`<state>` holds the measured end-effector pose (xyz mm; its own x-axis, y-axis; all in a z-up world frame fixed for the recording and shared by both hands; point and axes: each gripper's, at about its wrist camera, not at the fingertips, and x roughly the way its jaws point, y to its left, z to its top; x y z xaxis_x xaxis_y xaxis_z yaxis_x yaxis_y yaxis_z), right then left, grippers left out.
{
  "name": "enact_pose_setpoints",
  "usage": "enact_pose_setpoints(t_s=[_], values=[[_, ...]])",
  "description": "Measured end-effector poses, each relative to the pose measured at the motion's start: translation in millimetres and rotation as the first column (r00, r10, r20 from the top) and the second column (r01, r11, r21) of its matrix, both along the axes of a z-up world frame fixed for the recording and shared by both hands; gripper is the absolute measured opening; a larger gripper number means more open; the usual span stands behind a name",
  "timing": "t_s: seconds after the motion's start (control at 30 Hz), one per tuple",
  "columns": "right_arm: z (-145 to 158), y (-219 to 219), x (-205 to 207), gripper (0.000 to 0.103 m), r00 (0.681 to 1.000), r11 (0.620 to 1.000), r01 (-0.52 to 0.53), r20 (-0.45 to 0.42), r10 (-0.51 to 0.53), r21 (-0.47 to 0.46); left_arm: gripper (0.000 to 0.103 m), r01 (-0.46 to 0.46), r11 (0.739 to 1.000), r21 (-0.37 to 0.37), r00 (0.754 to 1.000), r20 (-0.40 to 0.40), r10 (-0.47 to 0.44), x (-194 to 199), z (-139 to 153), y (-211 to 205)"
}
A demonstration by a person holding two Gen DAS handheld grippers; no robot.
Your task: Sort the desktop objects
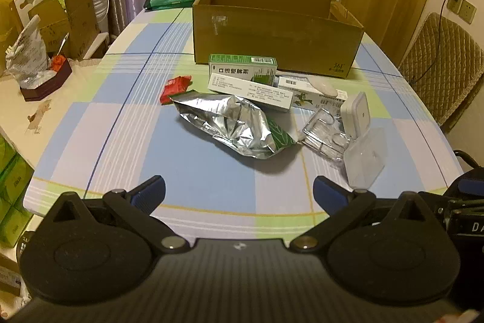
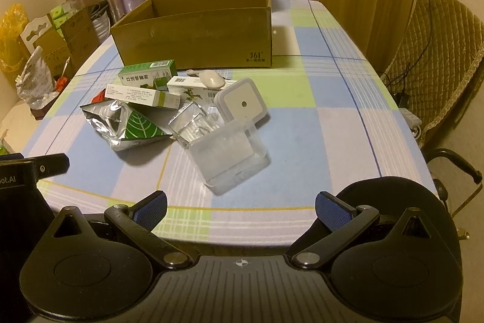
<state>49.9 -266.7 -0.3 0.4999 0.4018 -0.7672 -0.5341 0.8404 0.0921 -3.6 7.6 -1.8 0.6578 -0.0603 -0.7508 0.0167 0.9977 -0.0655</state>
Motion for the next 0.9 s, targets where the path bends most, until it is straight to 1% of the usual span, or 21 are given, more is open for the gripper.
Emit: enact_pose_setpoints(t_s=[0.3, 0.9], values=[[-0.8, 0.2, 0.1, 0.101, 1.0, 1.0, -0.007, 0.002, 0.007, -0.005, 0.102, -0.007, 1.0, -0.014, 1.0, 0.008, 0.007, -2.1, 2.6, 4.8], [-4.4, 5.1, 1.8, 0.101, 0.999, 0.999, -0.032, 0.008, 0.032, -0.03, 0.102, -0.005, 1.0, -0.011, 1.0, 0.0, 0.005, 0.0, 0.2, 6.5]])
